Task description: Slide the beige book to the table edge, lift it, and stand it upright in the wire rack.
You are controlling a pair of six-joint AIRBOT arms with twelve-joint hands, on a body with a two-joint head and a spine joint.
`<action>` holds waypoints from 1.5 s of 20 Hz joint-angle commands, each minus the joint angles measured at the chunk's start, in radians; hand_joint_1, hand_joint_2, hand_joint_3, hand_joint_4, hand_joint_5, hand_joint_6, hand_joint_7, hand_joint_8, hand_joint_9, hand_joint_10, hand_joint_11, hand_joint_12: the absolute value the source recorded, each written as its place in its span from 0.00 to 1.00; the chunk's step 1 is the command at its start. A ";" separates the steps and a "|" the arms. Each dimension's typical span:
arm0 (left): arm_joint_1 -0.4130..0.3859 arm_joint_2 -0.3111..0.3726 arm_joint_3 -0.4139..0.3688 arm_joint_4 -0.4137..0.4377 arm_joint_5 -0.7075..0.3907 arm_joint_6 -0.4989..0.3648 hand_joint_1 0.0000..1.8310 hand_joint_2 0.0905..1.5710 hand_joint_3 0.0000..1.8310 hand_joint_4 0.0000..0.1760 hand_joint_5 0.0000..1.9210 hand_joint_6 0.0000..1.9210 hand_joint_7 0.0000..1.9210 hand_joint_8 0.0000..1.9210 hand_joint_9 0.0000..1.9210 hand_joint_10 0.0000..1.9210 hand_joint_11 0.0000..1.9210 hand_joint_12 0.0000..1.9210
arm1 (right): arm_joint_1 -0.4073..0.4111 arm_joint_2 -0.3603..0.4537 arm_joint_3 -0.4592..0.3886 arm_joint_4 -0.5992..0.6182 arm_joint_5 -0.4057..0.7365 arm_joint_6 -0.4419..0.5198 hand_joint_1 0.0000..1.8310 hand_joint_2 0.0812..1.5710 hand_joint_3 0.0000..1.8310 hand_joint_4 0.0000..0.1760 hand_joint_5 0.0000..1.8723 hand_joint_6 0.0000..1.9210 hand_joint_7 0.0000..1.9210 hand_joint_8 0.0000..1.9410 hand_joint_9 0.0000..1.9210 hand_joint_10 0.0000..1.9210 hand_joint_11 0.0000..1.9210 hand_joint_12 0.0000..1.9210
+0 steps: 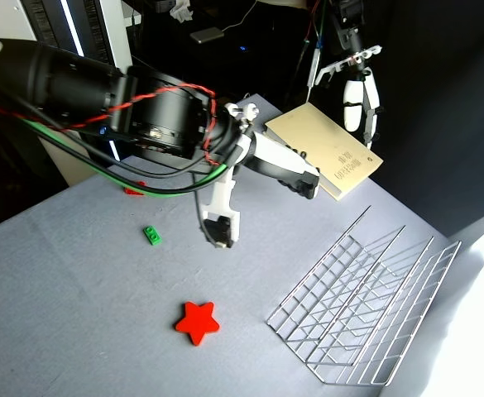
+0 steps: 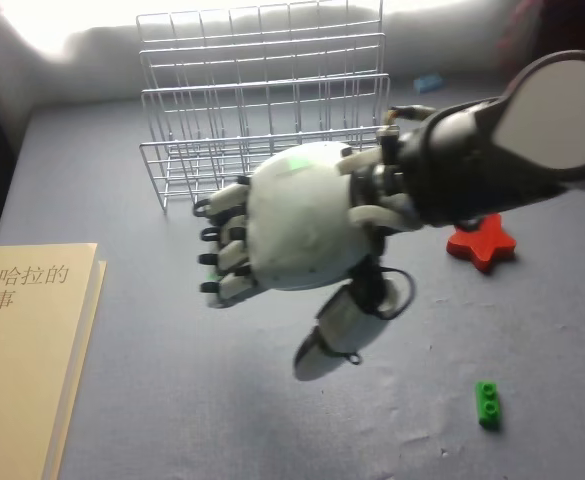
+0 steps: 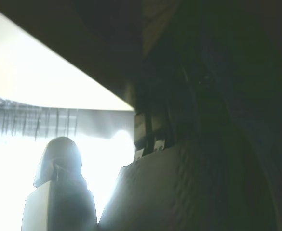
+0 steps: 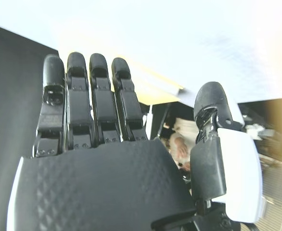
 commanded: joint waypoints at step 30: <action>-0.069 -0.134 0.133 -0.012 -0.036 0.096 0.09 0.71 0.00 0.00 0.17 0.00 0.18 0.00 0.18 0.00 0.00 0.46 | 0.122 0.241 -0.046 -0.444 0.140 0.410 0.05 0.70 0.00 0.00 0.17 0.00 0.17 0.00 0.17 0.00 0.00 0.46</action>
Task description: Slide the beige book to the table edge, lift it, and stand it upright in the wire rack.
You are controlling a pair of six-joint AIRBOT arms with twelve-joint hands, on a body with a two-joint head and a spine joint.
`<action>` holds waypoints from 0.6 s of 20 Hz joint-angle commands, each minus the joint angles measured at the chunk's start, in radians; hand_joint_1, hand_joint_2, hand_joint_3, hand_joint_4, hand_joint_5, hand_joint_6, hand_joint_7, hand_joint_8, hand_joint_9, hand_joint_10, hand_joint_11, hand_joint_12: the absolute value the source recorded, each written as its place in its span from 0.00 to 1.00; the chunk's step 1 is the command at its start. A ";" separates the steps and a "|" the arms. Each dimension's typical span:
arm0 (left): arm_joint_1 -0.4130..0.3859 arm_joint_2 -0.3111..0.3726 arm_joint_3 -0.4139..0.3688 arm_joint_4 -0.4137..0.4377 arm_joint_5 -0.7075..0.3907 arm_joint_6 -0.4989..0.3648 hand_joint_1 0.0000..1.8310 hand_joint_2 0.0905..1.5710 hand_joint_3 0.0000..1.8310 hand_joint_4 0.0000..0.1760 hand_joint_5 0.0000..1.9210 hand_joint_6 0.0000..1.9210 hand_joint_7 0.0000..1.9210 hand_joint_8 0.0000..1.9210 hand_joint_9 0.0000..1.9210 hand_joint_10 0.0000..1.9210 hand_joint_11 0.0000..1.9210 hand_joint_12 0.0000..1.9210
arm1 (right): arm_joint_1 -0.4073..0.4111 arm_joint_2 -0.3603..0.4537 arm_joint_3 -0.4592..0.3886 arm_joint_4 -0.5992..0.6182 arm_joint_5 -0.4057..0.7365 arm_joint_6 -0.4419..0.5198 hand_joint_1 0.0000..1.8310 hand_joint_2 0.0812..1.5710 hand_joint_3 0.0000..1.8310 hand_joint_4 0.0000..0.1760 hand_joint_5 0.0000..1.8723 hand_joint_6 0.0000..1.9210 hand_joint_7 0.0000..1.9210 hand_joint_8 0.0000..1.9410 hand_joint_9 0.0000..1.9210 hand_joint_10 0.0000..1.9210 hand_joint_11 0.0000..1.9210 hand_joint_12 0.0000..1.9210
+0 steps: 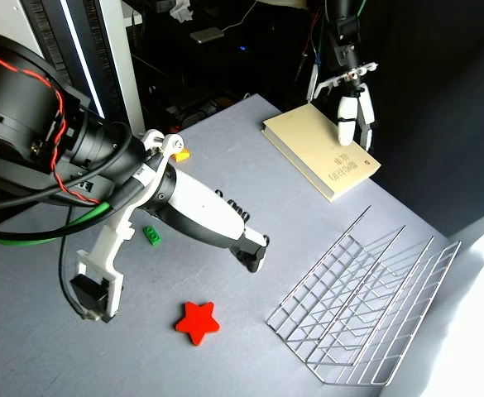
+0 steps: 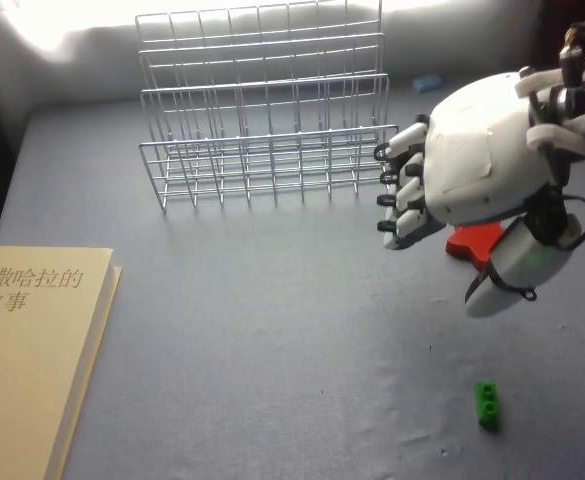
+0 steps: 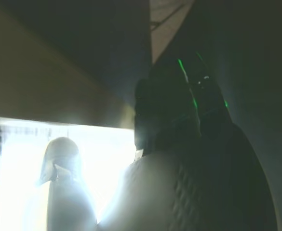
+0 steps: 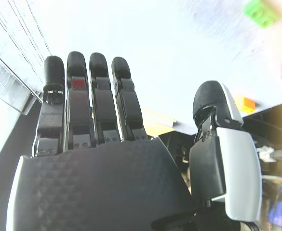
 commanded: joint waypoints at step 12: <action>-0.024 -0.003 0.026 -0.016 -0.068 0.001 0.09 0.71 0.00 0.00 0.17 0.00 0.18 0.00 0.18 0.00 0.00 0.46 | 0.017 0.034 -0.036 -0.067 -0.118 0.130 0.05 0.70 0.00 0.00 0.17 0.00 0.17 0.00 0.17 0.00 0.00 0.46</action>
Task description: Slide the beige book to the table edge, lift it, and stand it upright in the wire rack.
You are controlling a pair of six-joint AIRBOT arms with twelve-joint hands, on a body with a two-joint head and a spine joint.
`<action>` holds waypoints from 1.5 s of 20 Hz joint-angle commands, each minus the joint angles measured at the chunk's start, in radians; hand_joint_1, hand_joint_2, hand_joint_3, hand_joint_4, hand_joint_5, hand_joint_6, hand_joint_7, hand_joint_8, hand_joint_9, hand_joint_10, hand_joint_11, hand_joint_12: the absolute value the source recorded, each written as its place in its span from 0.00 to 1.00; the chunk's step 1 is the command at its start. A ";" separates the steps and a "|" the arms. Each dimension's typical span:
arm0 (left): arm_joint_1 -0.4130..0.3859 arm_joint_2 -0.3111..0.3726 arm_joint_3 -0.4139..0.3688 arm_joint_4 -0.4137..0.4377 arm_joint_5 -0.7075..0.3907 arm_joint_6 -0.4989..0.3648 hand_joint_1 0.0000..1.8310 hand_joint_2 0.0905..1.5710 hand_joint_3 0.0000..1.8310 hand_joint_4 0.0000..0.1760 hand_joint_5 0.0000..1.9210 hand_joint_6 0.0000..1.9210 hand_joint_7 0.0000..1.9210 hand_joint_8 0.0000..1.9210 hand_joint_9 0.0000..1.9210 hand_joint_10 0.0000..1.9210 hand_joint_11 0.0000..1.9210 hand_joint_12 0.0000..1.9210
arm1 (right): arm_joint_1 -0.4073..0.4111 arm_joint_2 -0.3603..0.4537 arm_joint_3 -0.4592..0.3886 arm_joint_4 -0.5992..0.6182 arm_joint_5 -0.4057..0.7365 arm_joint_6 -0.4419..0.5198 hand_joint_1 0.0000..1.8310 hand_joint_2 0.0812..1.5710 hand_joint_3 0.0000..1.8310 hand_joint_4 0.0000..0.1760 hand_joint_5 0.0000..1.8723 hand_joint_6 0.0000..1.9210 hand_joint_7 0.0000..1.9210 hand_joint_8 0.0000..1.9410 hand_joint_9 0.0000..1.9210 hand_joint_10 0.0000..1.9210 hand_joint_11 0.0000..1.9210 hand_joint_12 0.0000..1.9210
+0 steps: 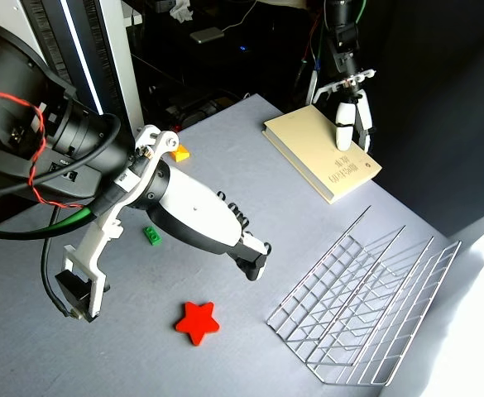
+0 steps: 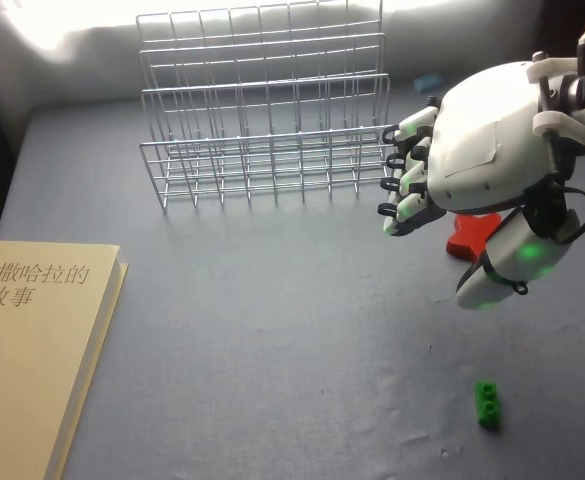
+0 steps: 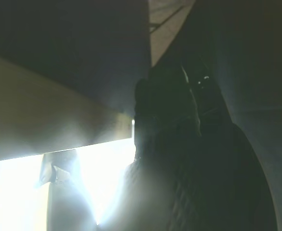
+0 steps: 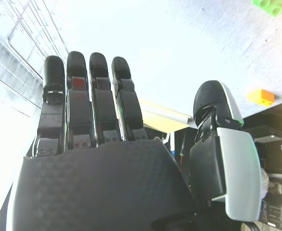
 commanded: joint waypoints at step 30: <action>-0.017 0.012 0.026 -0.023 -0.061 -0.009 0.74 0.75 0.00 0.00 0.41 0.58 0.40 0.70 0.42 0.75 0.39 0.74 | 0.092 0.018 0.014 -0.147 0.084 0.243 0.11 0.69 0.00 0.00 0.19 0.00 0.18 0.00 0.18 0.00 0.00 0.44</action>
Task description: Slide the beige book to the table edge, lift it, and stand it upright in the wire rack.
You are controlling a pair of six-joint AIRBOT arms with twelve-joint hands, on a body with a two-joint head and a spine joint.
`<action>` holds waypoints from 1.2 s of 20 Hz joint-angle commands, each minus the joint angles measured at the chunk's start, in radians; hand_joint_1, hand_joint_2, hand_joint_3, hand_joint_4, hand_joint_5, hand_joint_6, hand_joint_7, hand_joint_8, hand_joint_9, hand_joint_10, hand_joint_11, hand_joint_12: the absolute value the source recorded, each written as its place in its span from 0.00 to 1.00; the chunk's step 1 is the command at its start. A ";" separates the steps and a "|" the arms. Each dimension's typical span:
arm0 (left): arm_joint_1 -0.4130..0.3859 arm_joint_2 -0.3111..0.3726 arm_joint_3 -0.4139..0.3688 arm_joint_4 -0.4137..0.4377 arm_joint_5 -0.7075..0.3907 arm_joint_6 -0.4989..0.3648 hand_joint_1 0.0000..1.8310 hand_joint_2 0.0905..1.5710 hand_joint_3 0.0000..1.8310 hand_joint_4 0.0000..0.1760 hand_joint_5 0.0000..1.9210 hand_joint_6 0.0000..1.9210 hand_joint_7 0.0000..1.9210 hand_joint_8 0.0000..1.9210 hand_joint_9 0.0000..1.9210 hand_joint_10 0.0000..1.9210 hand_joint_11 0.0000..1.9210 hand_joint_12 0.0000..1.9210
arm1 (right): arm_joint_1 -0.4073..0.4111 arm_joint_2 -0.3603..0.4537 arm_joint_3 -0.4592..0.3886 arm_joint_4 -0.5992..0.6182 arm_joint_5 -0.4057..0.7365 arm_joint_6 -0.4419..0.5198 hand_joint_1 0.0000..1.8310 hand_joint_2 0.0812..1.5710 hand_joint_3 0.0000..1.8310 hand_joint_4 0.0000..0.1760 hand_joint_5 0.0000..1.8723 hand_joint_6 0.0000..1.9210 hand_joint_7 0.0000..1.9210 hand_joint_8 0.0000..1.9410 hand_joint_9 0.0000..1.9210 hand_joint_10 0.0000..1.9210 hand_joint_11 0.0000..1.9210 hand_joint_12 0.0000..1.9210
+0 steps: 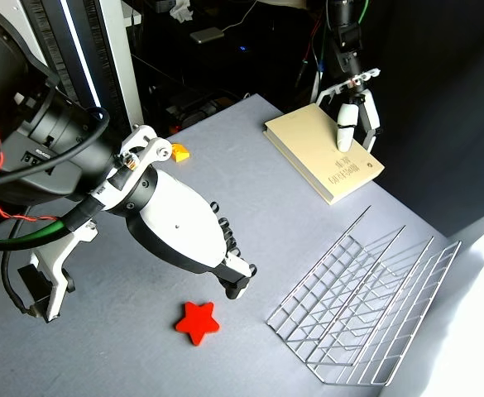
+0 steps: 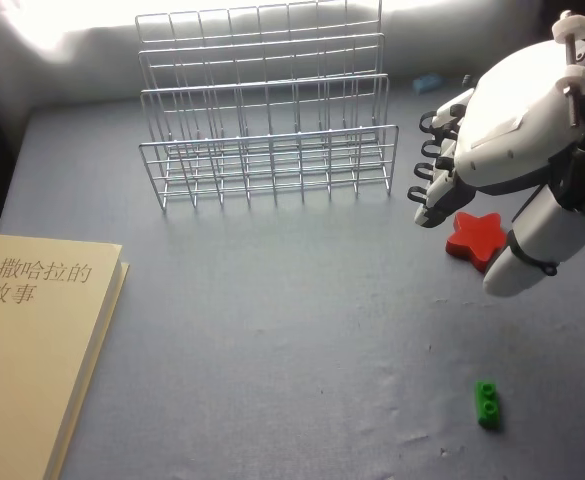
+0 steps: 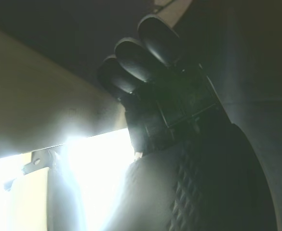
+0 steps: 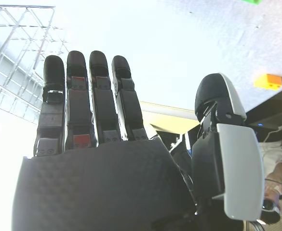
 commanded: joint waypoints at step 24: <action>-0.156 0.148 0.031 -0.017 -0.117 -0.168 0.73 0.77 0.00 0.00 0.39 0.63 0.36 0.75 0.38 0.79 0.34 0.78 | 0.085 0.040 0.026 -0.035 -0.060 0.017 0.14 0.67 0.00 0.00 0.20 0.00 0.20 0.00 0.20 0.00 0.00 0.51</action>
